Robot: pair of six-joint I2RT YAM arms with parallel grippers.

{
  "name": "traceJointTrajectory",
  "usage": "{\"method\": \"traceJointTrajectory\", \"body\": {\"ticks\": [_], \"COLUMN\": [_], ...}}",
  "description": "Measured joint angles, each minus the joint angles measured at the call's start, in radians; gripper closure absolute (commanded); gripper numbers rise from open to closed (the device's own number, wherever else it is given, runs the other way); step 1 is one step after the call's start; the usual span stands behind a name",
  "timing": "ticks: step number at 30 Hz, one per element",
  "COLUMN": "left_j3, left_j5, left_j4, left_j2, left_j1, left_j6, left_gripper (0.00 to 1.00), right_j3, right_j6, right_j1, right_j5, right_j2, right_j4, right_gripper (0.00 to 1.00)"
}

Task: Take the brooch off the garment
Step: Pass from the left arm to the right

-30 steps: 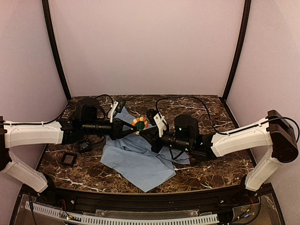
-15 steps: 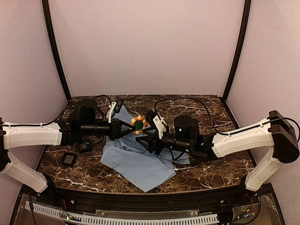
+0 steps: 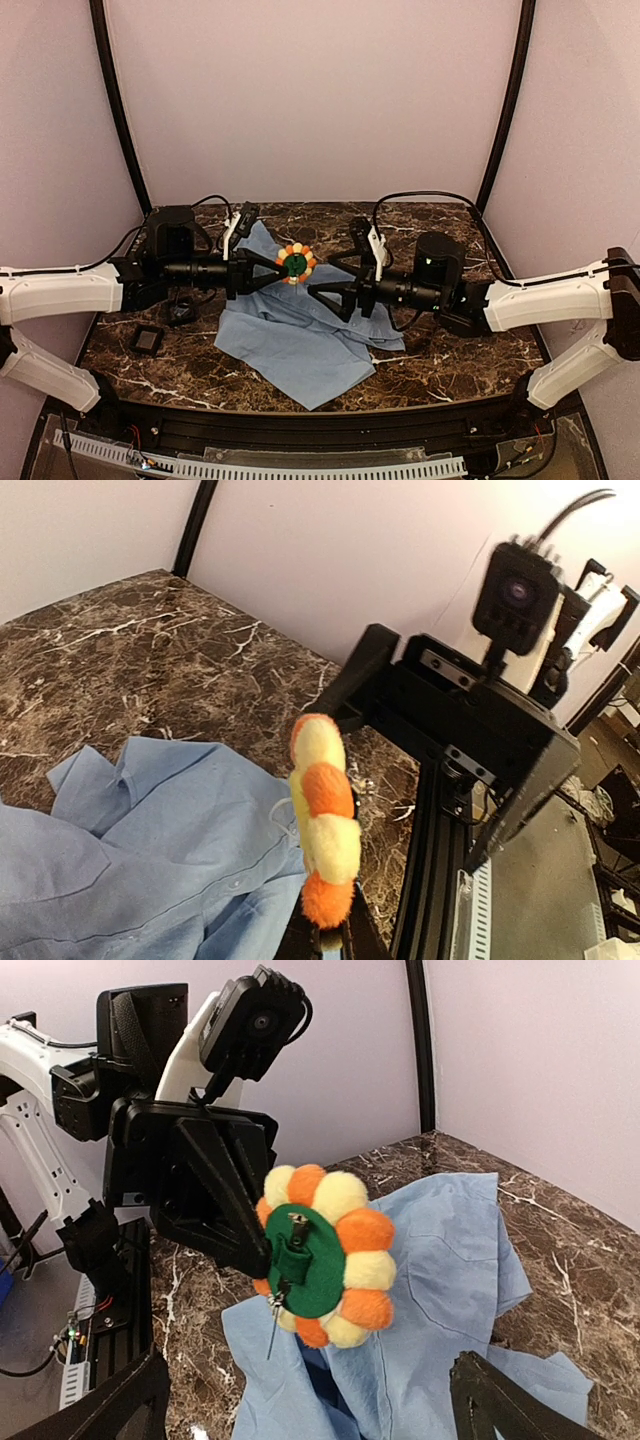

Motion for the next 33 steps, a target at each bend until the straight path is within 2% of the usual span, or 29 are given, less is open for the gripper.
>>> {"method": "traceJointTrajectory", "body": {"ticks": [4, 12, 23, 33], "left_j3": [0.000, 0.000, 0.001, 0.003], "left_j5": [0.068, 0.149, 0.179, 0.185], "left_j4": [0.030, 0.039, 0.038, 0.039], "left_j2": [0.015, 0.074, 0.077, 0.079], "left_j1": [0.000, -0.008, -0.013, -0.013], "left_j6": [0.000, 0.000, 0.000, 0.000], "left_gripper": [0.99, 0.99, 0.99, 0.99], "right_j3": [-0.024, -0.027, -0.008, 0.018], "right_j6": [0.041, 0.134, 0.173, 0.183], "right_j1": [-0.072, -0.133, -0.137, -0.143], "right_j5": [-0.156, -0.388, -0.481, -0.499], "right_j2": [0.004, 0.071, 0.141, 0.168], "right_j4": [0.066, 0.194, 0.232, 0.233], "right_gripper": [0.14, 0.55, 0.74, 0.80]}}
